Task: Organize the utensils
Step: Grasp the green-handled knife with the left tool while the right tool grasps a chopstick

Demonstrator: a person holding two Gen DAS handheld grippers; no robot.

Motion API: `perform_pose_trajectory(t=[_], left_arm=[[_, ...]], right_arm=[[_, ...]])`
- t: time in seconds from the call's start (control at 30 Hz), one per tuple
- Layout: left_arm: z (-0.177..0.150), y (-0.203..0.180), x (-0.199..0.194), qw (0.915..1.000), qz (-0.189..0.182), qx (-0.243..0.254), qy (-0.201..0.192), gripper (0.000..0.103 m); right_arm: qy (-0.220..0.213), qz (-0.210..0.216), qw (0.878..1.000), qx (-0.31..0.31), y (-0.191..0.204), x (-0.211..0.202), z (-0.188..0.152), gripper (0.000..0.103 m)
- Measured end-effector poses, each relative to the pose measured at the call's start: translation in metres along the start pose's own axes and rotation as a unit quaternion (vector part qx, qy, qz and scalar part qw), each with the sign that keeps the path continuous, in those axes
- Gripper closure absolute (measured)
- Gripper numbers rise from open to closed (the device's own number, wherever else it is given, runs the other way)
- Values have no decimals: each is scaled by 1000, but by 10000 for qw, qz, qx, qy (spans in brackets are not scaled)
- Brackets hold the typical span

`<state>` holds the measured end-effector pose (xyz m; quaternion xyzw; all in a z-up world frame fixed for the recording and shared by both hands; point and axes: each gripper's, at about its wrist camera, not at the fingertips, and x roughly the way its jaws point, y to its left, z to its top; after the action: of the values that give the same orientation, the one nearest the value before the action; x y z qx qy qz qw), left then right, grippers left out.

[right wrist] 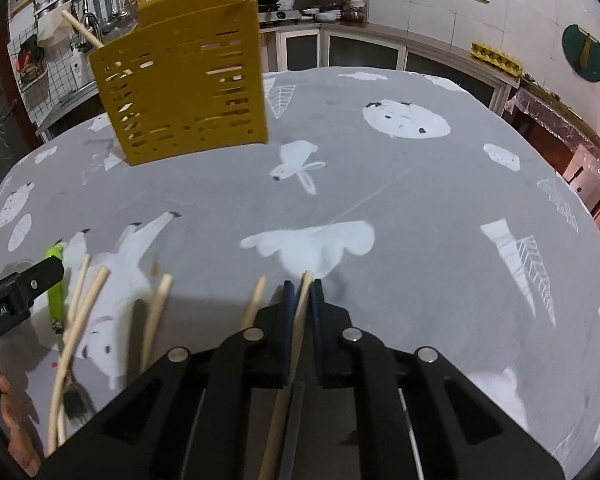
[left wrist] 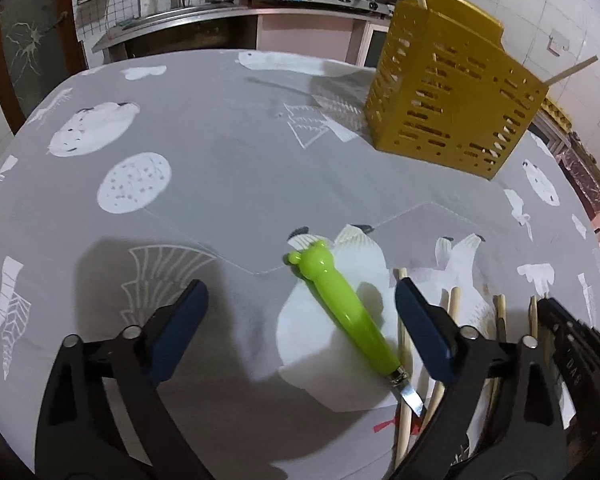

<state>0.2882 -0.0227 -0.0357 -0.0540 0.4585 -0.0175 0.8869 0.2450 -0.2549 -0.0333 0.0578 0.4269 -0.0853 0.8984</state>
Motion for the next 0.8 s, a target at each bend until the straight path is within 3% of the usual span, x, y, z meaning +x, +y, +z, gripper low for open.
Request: perform_pose_trajectory(t=[0.13,0.23,0.3,0.4,0.67,0.8], left_arm=[[2,-3,6,9999,101,-10,37,22],[7,-5,7,9999,57,14,119,34],[9,-8,7,9997,29,69,222,54],[12,-10,8,9993,-83,95,353,70],[17,-18,13,9990,-25,322,322,78],[21,-12,11,9991,-181,233,311,81]], right_arm=[[29,56,9999,-89,-8,1,2,94],[21,120,9999,-60,-11,1,0,94],[12,132,9999,-48,-11,1,0,94],[-18,154,9999,-21,-11,2,-1,94],[-93,236,9997,71,-14,1,-2,94],[-203,280,9993,130,-17,-5,-2,94]])
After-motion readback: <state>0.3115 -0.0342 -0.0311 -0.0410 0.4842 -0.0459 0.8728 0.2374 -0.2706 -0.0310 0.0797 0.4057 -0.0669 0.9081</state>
